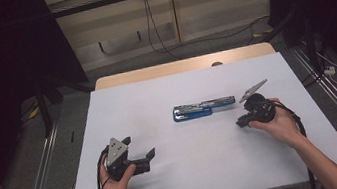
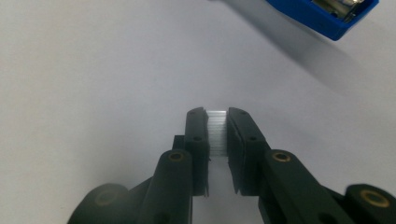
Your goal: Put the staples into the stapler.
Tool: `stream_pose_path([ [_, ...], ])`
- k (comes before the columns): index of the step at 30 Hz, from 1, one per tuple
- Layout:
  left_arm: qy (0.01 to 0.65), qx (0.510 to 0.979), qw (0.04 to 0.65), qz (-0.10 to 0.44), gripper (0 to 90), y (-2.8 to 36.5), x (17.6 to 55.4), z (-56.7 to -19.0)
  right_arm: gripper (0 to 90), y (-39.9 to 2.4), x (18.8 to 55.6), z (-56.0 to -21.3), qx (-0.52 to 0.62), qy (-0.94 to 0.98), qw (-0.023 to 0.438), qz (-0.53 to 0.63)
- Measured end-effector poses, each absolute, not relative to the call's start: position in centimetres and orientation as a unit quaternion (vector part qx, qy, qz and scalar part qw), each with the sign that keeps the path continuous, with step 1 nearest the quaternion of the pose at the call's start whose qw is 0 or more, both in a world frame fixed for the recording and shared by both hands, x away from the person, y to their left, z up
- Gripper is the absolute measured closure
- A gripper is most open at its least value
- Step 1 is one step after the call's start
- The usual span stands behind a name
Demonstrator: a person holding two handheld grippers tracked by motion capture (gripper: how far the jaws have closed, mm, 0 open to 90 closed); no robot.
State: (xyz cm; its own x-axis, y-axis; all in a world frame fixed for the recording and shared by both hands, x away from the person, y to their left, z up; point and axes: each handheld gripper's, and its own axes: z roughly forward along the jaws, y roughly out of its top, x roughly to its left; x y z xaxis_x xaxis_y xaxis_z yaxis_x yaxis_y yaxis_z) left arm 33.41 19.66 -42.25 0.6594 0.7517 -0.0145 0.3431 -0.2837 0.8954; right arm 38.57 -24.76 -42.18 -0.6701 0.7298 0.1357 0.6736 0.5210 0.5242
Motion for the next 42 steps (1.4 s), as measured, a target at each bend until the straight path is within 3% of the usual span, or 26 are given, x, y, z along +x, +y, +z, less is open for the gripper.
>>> stream_pose_path([
  [42,0.359,0.768,0.484,0.215,4.8,20.1,33.6,-42.2,79.2,-24.2,38.3,-39.5,0.385,0.837,0.094,0.377],
])
